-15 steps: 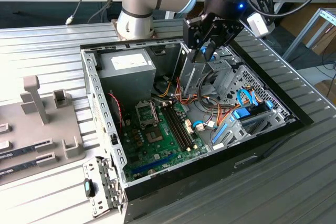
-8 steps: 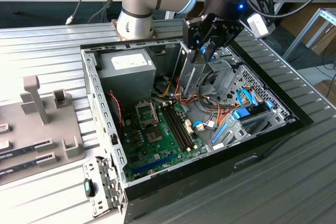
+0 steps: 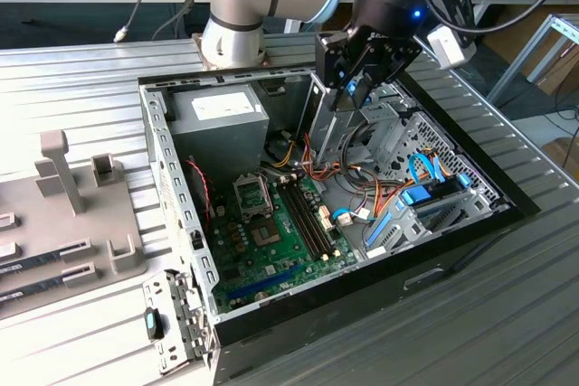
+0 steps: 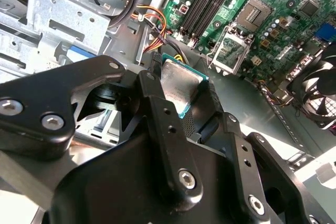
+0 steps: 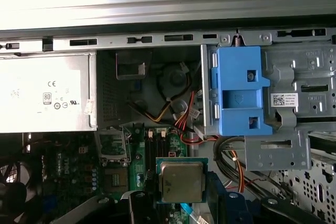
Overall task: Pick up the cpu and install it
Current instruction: 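Pick up the cpu and move it towards the insertion slot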
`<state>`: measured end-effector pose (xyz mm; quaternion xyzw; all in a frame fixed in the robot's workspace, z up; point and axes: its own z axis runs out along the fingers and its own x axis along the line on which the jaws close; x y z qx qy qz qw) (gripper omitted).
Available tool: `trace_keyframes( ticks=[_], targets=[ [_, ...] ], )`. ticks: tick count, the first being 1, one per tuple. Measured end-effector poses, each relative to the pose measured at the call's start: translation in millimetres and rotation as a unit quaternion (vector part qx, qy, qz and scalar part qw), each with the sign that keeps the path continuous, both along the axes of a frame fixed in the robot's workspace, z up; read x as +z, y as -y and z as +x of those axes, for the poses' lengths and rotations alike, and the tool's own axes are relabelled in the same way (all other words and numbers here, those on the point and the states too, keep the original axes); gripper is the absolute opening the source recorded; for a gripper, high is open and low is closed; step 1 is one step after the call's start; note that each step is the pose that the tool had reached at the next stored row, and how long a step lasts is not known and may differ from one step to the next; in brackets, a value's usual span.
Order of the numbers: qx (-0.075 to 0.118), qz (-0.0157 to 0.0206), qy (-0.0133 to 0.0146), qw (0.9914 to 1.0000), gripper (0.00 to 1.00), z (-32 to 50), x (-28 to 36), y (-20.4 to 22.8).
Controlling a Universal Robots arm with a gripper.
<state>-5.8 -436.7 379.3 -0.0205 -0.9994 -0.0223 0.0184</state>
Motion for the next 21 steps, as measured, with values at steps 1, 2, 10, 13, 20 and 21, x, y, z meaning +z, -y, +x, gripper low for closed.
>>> trace_keyframes(
  ticks=[1,2,10,13,20,21],
  targets=[
    [0.000,0.0000,0.0000,1.00000,0.47,-0.1,0.0,0.5],
    [0.000,0.0000,0.0000,1.00000,0.47,-0.1,0.0,0.9],
    [0.000,0.0000,0.0000,1.00000,0.47,-0.4,-0.3,5.0],
    [0.000,0.0000,0.0000,1.00000,0.47,-0.4,-0.5,6.7],
    [0.000,0.0000,0.0000,1.00000,0.47,-0.4,-0.9,10.1],
    [0.000,0.0000,0.0000,1.00000,0.47,-0.4,-1.0,10.8]
  ],
)
